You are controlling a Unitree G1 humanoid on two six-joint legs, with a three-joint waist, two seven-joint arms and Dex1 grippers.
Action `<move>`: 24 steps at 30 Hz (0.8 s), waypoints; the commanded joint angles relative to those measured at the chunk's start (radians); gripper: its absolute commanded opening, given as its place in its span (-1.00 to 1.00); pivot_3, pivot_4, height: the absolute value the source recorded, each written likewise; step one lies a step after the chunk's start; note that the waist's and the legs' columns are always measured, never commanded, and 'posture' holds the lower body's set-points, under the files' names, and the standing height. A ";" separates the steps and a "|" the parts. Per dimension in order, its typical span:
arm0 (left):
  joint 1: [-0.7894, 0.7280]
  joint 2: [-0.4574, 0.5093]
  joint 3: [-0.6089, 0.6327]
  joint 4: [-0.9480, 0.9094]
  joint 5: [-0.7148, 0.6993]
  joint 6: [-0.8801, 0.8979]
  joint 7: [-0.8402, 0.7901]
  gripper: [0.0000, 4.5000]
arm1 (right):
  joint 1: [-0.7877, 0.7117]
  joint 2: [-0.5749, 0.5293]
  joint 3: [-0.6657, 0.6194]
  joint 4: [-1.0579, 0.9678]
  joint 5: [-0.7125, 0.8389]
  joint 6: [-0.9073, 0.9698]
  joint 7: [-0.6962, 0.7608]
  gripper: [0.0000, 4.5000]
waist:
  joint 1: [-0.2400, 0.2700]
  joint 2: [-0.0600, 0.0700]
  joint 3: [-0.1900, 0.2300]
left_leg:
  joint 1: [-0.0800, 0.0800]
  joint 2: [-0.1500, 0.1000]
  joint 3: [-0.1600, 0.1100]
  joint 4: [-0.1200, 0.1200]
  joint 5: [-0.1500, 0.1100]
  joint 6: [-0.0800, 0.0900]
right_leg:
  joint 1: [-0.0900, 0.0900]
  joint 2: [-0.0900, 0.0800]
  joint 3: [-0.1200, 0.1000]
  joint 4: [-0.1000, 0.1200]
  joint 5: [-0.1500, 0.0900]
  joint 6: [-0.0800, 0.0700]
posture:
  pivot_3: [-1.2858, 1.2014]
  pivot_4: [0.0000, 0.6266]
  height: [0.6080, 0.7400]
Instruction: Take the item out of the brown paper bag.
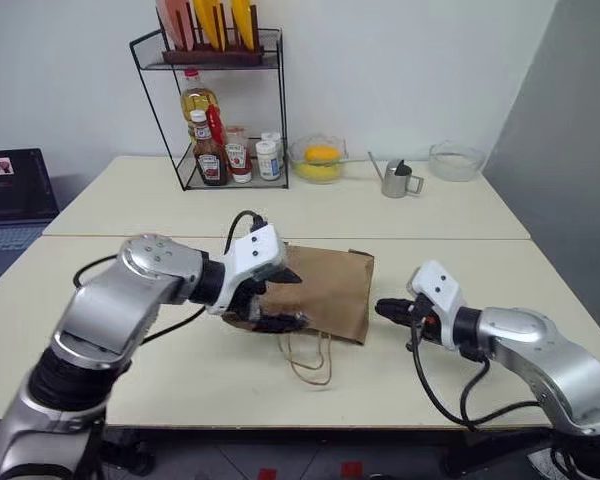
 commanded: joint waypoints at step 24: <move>0.038 -0.109 -0.243 0.237 0.193 -0.546 -0.149 0.72 | 0.024 -0.017 0.096 -0.101 0.074 -0.026 0.044 -0.90 | 0.000 -0.001 0.000 | 0.000 0.000 0.000 0.000 0.000 0.000 | 0.000 0.001 0.000 0.000 0.000 0.000 | 0.03 -0.52 1.00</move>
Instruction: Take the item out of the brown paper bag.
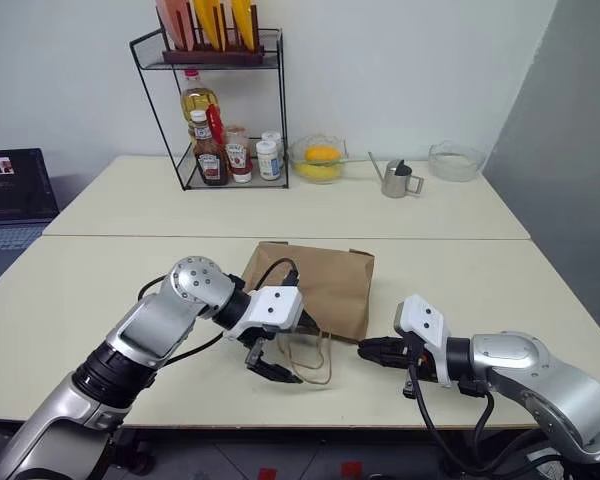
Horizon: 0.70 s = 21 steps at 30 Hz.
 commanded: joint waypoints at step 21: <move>-0.050 -0.059 0.045 0.088 0.009 0.060 0.044 -1.00 | -0.018 0.033 0.155 -0.005 -0.030 -0.073 0.030 -0.75 | -0.001 0.000 0.000 | 0.000 0.000 -0.001 0.000 0.000 0.000 | 0.000 0.000 0.000 0.000 0.000 0.000 | 0.03 -0.52 1.00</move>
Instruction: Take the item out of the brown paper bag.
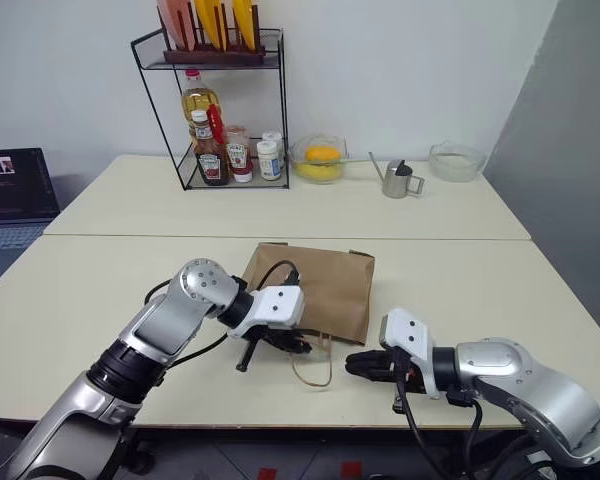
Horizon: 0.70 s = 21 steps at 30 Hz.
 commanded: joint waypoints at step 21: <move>-0.001 -0.009 0.037 -0.028 -0.024 0.060 0.076 -1.00 | -0.095 0.162 0.220 0.301 -0.188 -0.276 0.134 0.38 | -0.001 0.000 0.000 | 0.000 0.000 0.000 0.000 0.000 0.000 | 0.000 0.000 0.000 0.000 0.000 0.000 | 0.03 -0.52 1.00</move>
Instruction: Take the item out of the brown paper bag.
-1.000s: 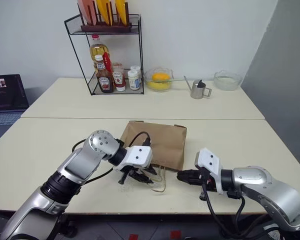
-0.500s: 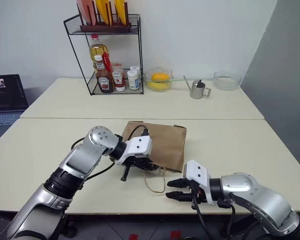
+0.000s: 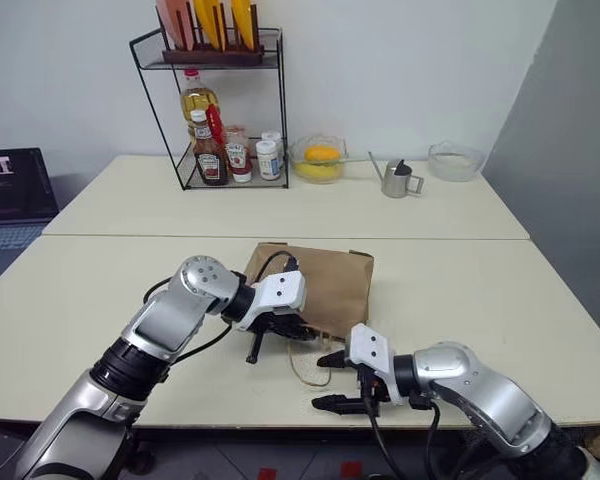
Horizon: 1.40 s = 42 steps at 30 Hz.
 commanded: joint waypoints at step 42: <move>-0.392 -0.121 0.190 0.366 -0.022 -0.037 0.185 -1.00 | -0.064 0.122 0.041 0.334 -0.251 -0.181 0.012 -1.00 | -0.010 0.000 0.000 | 0.001 0.000 -0.001 0.001 0.000 0.000 | 0.000 0.000 -0.001 0.001 0.000 0.000 | 0.03 -0.52 1.00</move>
